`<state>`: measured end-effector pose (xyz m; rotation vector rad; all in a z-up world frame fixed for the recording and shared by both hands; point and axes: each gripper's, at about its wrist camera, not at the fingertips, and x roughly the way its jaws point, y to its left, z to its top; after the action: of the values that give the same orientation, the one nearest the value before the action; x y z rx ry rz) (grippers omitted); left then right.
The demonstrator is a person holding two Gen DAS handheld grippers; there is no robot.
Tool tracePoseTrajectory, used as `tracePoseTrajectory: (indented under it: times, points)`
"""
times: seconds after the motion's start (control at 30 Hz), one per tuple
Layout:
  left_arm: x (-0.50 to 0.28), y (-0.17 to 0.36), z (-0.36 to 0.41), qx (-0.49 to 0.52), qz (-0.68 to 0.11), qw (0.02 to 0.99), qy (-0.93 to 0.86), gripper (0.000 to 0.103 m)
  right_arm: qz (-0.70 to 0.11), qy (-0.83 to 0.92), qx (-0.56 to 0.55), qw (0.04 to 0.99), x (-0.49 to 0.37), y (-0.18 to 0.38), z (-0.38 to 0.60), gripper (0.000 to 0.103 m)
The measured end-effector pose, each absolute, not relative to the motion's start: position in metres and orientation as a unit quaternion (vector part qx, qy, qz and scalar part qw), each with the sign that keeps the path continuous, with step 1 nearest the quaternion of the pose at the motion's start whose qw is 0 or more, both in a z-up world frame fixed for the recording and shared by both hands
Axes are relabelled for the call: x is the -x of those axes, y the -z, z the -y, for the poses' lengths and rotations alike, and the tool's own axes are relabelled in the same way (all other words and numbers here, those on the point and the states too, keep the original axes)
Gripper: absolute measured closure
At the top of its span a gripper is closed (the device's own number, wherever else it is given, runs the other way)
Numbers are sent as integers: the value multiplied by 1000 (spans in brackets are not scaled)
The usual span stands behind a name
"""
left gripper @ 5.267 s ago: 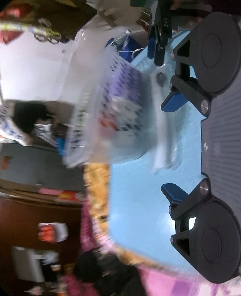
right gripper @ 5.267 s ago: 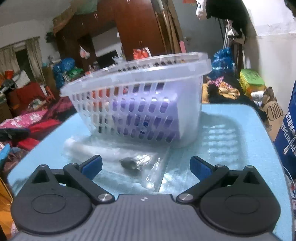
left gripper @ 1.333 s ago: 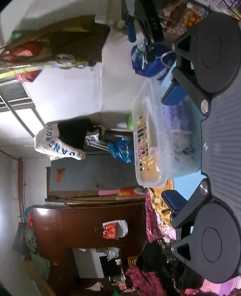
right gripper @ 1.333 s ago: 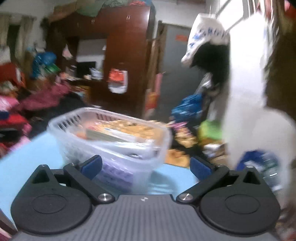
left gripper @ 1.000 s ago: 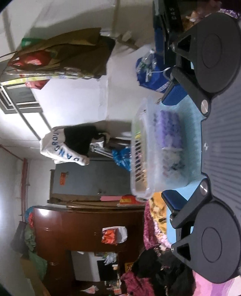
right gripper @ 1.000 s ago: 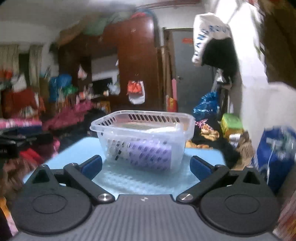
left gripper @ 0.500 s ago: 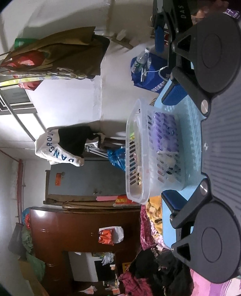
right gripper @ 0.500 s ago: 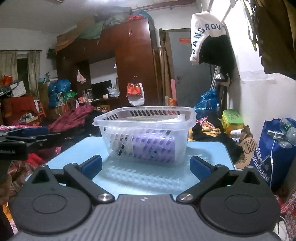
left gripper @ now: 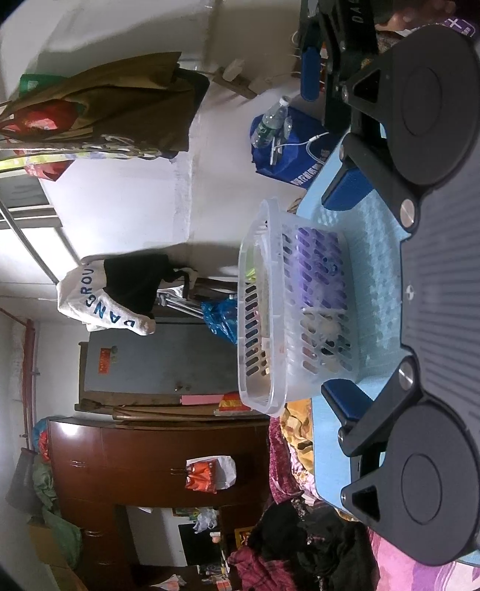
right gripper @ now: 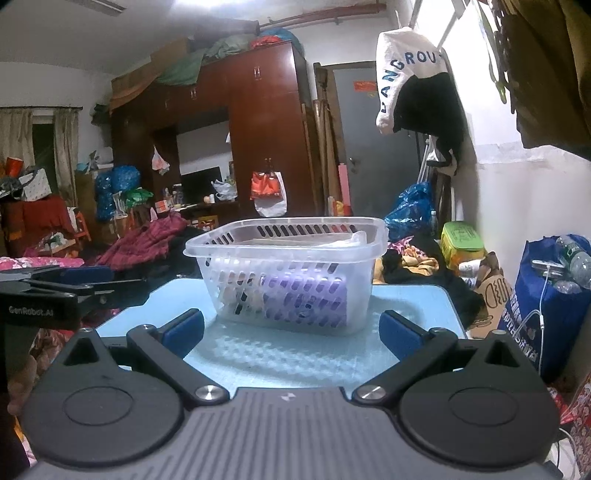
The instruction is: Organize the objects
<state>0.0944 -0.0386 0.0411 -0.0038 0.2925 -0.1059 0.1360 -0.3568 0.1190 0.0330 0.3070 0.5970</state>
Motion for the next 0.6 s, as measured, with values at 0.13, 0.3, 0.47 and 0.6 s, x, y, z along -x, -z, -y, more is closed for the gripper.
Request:
tracePoseTrajectory:
  times: [0.13, 0.3, 0.47, 0.6]
  points:
    - [-94, -41, 41, -1, -146, 988, 55, 4, -151, -294, -23, 944, -136, -119, 360, 0]
    - [-94, -40, 44, 0, -147, 987, 58, 4, -151, -295, -25, 943, -135, -118, 361, 0]
    - [-96, -39, 45, 3, -149, 987, 58, 4, -153, -296, -29, 943, -134, -119, 361, 0]
    - [-97, -38, 46, 3, -151, 987, 59, 4, -152, -296, -27, 943, -135, -119, 362, 0]
